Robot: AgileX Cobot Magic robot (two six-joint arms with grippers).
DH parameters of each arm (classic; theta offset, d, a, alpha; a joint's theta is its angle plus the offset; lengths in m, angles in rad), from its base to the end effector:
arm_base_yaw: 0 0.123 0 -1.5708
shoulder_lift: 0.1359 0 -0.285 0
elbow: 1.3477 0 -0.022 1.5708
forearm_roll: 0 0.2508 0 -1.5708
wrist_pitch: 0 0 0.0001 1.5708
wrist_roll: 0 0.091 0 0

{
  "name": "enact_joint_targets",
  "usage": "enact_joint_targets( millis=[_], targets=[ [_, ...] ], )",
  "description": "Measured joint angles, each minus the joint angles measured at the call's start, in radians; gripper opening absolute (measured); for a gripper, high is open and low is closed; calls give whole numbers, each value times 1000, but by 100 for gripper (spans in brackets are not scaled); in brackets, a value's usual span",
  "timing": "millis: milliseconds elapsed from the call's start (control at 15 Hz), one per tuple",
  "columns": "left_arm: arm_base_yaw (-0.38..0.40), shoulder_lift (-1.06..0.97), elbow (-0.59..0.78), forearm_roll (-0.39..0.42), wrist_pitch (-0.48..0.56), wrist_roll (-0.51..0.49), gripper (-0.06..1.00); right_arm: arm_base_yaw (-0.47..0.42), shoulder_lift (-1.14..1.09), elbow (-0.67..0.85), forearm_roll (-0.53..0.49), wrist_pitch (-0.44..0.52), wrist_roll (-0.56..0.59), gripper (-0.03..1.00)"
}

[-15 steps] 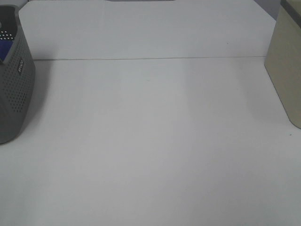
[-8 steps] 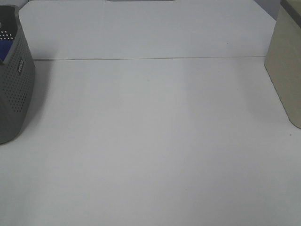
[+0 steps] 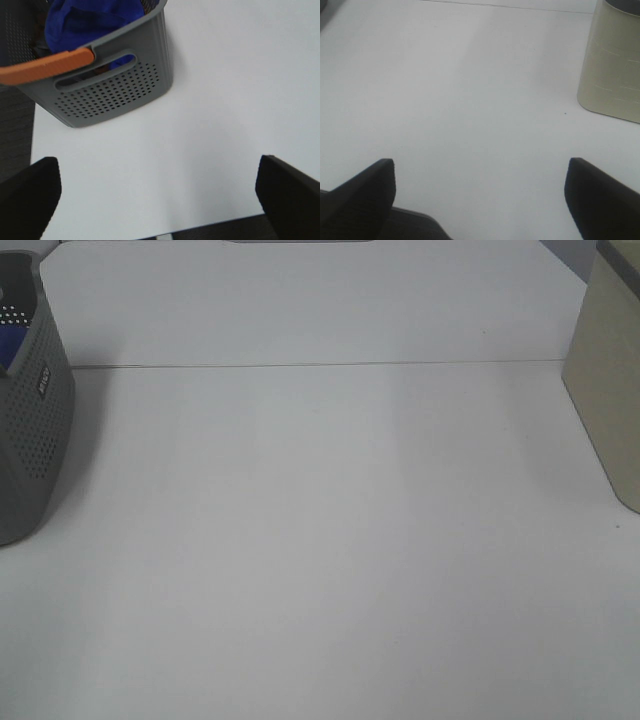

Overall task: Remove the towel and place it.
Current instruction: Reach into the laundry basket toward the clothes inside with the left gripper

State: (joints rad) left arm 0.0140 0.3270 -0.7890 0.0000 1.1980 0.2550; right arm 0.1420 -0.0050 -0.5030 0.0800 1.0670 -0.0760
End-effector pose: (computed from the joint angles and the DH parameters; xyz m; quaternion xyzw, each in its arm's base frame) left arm 0.0199 0.0003 0.3449 0.1077 0.8891 0.0596 0.4408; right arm -0.0072 0.0054 0.2778 -0.0945 0.8468 0.0571 0.5202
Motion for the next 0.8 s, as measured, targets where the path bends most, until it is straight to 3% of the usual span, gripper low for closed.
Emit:
enact_joint_targets(
  millis=[67,333,467,533,667,800],
  targets=[
    [0,204,-161,17,3,182,99,0,0,0,0,0,0,88],
    [0,549,-433,67,12,459,99,0,0,0,0,0,0,88],
    [0,722,-553,140,16,499,99,0,0,0,0,0,0,88],
    [0,934,-732,253,17,565,99,0,0,0,0,0,0,88],
    [1,1110,-896,360,17,614,98,0,0,0,0,0,0,88],
    [11,1209,-985,385,16,653,97,0,0,0,0,0,0,88]
  ],
)
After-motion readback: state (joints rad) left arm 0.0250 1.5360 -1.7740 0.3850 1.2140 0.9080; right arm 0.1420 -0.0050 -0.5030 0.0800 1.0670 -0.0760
